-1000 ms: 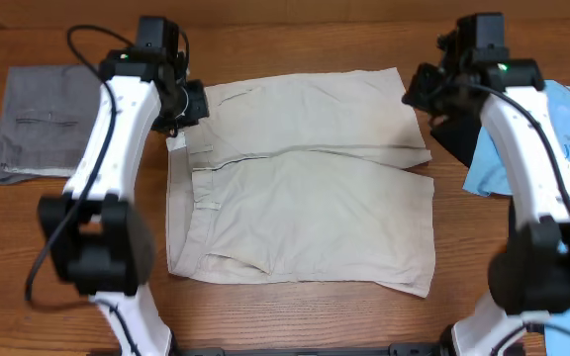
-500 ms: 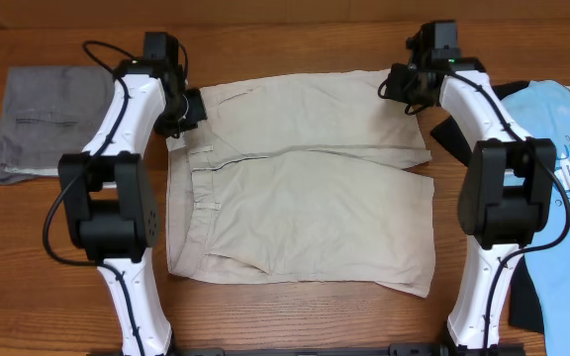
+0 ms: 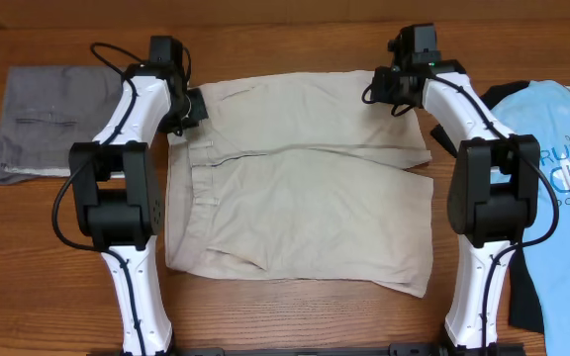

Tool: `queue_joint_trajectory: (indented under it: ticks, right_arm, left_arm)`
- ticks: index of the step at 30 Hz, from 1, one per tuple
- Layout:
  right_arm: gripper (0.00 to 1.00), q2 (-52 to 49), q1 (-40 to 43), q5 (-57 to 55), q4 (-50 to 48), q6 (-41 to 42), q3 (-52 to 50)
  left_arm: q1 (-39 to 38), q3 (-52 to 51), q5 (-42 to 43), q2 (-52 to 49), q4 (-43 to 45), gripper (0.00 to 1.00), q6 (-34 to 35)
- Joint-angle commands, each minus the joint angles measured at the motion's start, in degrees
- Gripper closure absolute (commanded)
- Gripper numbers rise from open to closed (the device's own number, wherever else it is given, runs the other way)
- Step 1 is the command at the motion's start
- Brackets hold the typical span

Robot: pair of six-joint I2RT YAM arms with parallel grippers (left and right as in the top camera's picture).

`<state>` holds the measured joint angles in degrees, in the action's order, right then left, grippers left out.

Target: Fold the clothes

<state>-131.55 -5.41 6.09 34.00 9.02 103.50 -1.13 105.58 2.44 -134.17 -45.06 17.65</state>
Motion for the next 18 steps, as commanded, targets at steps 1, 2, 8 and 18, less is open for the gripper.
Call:
queue_joint_trajectory:
  ticks: [1,2,8,18]
  right_arm:
    - [0.96,-0.7,0.0,-2.6,-1.9,-0.3,-0.2]
    - [0.96,-1.0,0.0,-2.6,-2.3,-0.3,-0.4]
    - [0.96,-5.6,0.0,-2.6,-3.0,-0.3,-0.4]
    - [0.96,-13.0,0.0,-2.7,-9.9,-0.3,-0.4]
  left_arm:
    - [0.0,-1.5,-1.4,-9.2,3.3,0.96,0.4]
    - [0.0,-1.5,-1.4,-10.0,4.0,0.96,0.6]
    - [0.0,-1.5,-1.1,-13.3,7.8,0.96,0.8]
    - [-0.1,-1.5,1.7,-13.6,14.2,0.96,0.6]
